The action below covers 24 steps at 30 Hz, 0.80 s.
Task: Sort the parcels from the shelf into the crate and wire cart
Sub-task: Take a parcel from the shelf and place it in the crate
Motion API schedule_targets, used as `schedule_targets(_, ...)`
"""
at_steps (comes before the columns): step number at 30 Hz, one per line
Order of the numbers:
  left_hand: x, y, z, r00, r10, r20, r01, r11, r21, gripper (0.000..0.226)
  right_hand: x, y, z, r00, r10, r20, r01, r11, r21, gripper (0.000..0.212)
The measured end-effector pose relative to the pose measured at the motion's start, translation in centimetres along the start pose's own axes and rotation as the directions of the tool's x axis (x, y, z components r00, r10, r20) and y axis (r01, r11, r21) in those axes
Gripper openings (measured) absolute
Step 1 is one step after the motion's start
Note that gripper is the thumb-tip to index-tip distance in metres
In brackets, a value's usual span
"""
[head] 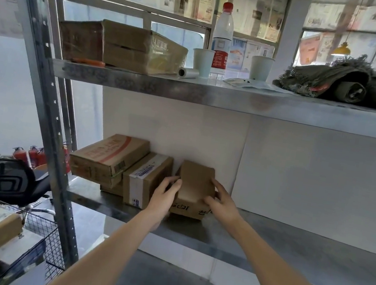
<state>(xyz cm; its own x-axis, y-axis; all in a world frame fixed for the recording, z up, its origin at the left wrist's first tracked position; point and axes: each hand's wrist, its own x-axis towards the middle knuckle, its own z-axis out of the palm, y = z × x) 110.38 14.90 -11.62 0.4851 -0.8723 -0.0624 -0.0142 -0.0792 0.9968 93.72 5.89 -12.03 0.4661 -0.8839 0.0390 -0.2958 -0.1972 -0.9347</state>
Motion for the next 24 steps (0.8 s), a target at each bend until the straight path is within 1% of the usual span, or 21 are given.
schedule_targets(1,-0.6,0.2,0.2,1.000,0.016,0.003,-0.016,1.000,-0.010,0.025,-0.7,-0.3,-0.4,1.000,-0.009,-0.005,0.009,1.000,0.017,0.064)
schedule_targets(2,-1.5,0.4,0.4,0.999,0.041,0.006,-0.041,0.999,-0.009,0.028,-1.3,-0.5,-0.8,1.000,-0.018,-0.009,0.018,1.000,0.025,0.063)
schedule_targets(3,-2.2,0.6,0.4,0.998,0.069,0.013,-0.069,0.998,-0.015,0.036,-1.8,-0.6,-1.2,0.999,-0.032,-0.022,0.033,0.999,0.032,0.062)
schedule_targets(5,-3.4,0.9,0.6,0.996,0.091,0.016,-0.089,0.993,-0.073,0.069,-3.3,-1.3,-1.8,0.998,-0.063,-0.030,0.064,0.998,0.027,0.061)
schedule_targets(6,-4.0,1.1,0.7,0.996,0.091,0.015,-0.089,0.993,-0.076,0.082,-4.1,-1.7,-2.1,0.995,-0.092,-0.029,0.092,0.996,0.010,0.060)
schedule_targets(7,-4.6,1.5,0.8,0.995,0.100,0.017,-0.099,0.993,-0.058,0.088,-4.7,-2.2,-2.3,0.992,-0.121,-0.028,0.120,0.993,-0.014,0.059)
schedule_targets(8,-5.3,1.9,1.0,0.993,0.115,0.005,-0.115,0.993,-0.027,0.089,-5.3,-2.7,-2.5,0.989,-0.149,-0.025,0.147,0.988,-0.051,0.059)
schedule_targets(9,-6.0,2.3,1.1,0.992,0.123,-0.011,-0.123,0.992,0.006,0.099,-5.7,-3.2,-2.5,0.985,-0.171,-0.018,0.169,0.982,-0.083,0.059)
schedule_targets(11,-7.7,3.3,1.1,0.994,0.101,-0.049,-0.097,0.993,0.074,0.129,-6.9,-4.7,-2.2,0.982,-0.186,0.000,0.185,0.974,-0.129,0.056)
schedule_targets(12,-8.4,3.8,0.9,0.991,0.114,-0.070,-0.108,0.990,0.089,0.137,-7.6,-5.6,-1.9,0.981,-0.193,0.005,0.192,0.972,-0.134,0.056)
schedule_targets(13,-8.9,4.3,0.8,0.986,0.140,-0.087,-0.132,0.988,0.084,0.140,-8.3,-6.5,-1.6,0.981,-0.196,0.009,0.196,0.974,-0.114,0.060)
schedule_targets(14,-9.1,4.5,0.6,0.983,0.151,-0.108,-0.147,0.988,0.043,0.138,-8.9,-7.3,-1.4,0.980,-0.197,0.026,0.198,0.977,-0.076,0.068)
schedule_targets(15,-9.8,5.0,0.3,0.979,0.160,-0.129,-0.163,0.987,-0.013,0.130,-9.4,-8.1,-1.2,0.981,-0.190,0.045,0.192,0.981,-0.034,0.075)
schedule_targets(16,-10.0,5.2,-0.1,0.977,0.162,-0.136,-0.177,0.978,-0.107,0.114,-10.1,-8.9,-0.9,0.979,-0.191,0.068,0.192,0.981,-0.008,0.081)
schedule_targets(18,-11.1,5.8,-1.2,0.981,0.165,-0.105,-0.190,0.928,-0.320,0.068,-11.1,-9.8,-0.3,0.972,-0.220,0.087,0.222,0.975,-0.007,0.086)
schedule_targets(19,-11.9,6.2,-1.8,0.979,0.181,-0.091,-0.202,0.895,-0.397,0.050,-11.3,-10.1,0.1,0.965,-0.250,0.083,0.251,0.968,-0.002,0.084)
schedule_targets(20,-12.5,6.5,-2.6,0.974,0.208,-0.087,-0.225,0.869,-0.441,0.040,-11.7,-10.5,0.5,0.954,-0.289,0.083,0.288,0.957,0.024,0.075)
schedule_targets(22,-14.0,7.1,-4.4,0.966,0.224,-0.127,-0.257,0.865,-0.431,0.033,-12.4,-11.2,1.5,0.936,-0.344,0.079,0.334,0.935,0.116,0.053)
schedule_targets(24,-15.4,7.3,-6.4,0.956,0.239,-0.173,-0.286,0.895,-0.343,0.030,-13.2,-12.2,2.9,0.936,-0.344,0.075,0.324,0.925,0.199,0.047)
